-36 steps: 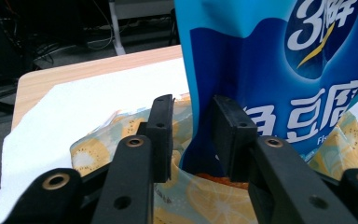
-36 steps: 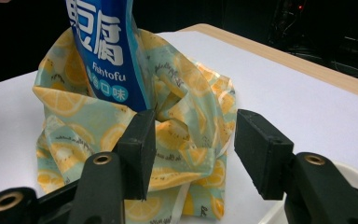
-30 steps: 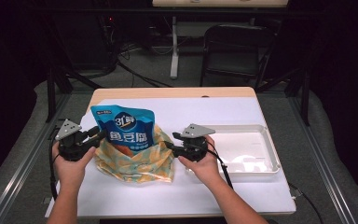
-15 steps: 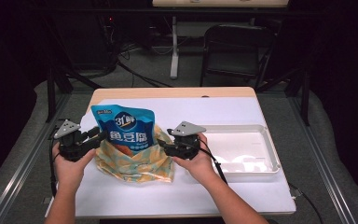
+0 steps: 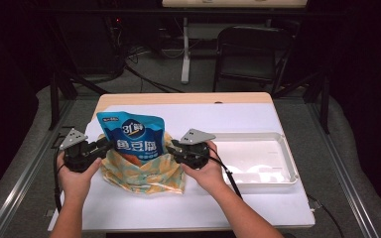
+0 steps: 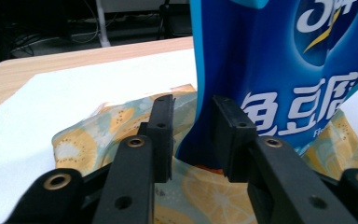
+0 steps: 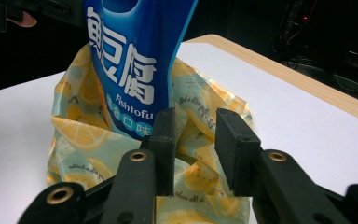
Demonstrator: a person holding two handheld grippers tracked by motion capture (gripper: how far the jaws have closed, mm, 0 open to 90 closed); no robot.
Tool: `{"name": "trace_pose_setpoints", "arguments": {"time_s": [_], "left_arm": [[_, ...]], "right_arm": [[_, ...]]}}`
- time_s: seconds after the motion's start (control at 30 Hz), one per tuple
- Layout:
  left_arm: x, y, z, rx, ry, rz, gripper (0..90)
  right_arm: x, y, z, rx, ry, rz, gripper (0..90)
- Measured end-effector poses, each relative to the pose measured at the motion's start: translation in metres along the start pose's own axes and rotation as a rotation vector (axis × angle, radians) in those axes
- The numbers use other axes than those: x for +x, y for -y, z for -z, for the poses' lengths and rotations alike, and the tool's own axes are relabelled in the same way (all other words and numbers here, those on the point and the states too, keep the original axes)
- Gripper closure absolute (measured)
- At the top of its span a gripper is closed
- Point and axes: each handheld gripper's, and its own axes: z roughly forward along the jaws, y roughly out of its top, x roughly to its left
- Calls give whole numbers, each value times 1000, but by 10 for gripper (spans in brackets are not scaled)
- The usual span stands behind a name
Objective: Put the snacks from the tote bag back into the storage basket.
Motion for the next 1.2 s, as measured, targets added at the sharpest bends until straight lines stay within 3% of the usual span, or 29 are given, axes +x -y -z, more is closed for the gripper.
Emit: {"name": "trace_pose_setpoints", "arguments": {"time_s": [0.27,0.43,0.53,0.7,1.2], "left_arm": [[-1,-1,-1,-10,-1,-16,744],[-1,-1,-1,-8,-1,-19,759],[-1,-1,-2,-9,-3,-18,765],[-2,-2,-2,-10,-7,-22,769],[-2,-2,-2,-15,-14,-22,779]], "right_arm": [[2,-3,-5,11,11,12,666],[2,-4,-4,-20,-11,-5,809],[2,-5,-6,-10,-19,1,850],[4,-6,-11,-4,-16,15,849],[4,-10,-6,-5,-42,-20,814]]}}
